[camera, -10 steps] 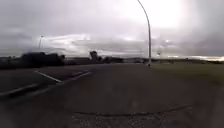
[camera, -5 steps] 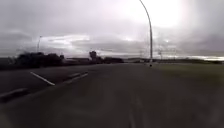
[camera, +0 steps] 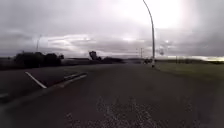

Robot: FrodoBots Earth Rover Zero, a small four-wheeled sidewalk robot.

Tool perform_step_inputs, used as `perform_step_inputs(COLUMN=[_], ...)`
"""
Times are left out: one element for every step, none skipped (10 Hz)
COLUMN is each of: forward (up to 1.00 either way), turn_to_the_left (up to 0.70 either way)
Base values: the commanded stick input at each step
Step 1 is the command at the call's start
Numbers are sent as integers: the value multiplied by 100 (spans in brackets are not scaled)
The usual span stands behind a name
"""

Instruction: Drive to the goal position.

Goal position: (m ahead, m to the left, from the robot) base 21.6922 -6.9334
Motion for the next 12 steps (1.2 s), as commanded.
perform_step_inputs(forward=[100,100,100,100,100,100,100,100,100,100,100,100], turn_to_the_left=[0,0,-19,-38,-24,-7,0,0,0,0,0,0])
